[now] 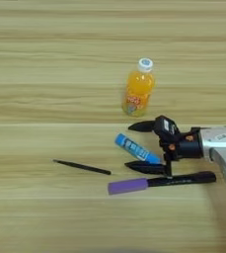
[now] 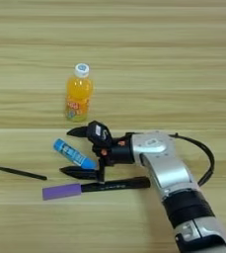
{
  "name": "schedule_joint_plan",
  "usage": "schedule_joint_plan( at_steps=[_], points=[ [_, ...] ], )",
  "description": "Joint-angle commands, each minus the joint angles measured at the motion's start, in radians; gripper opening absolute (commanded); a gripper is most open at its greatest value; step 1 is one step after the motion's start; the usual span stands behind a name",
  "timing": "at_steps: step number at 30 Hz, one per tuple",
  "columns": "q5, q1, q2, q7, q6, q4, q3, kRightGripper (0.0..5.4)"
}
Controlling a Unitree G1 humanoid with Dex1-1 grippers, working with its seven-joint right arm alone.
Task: Move the objects on the table
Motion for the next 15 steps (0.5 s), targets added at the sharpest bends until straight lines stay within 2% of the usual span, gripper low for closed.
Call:
schedule_joint_plan(
  at_steps=[1, 9, 15],
  points=[
    [-0.012, -0.075, -0.015, -0.036, -0.046, 0.001, -0.018, 5.39],
    [-0.03, -0.086, -0.008, -0.046, -0.061, 0.038, -0.021, 5.39],
    [-0.073, -0.105, -0.013, -0.1, -0.04, 0.067, -0.024, 5.39]
  ],
)
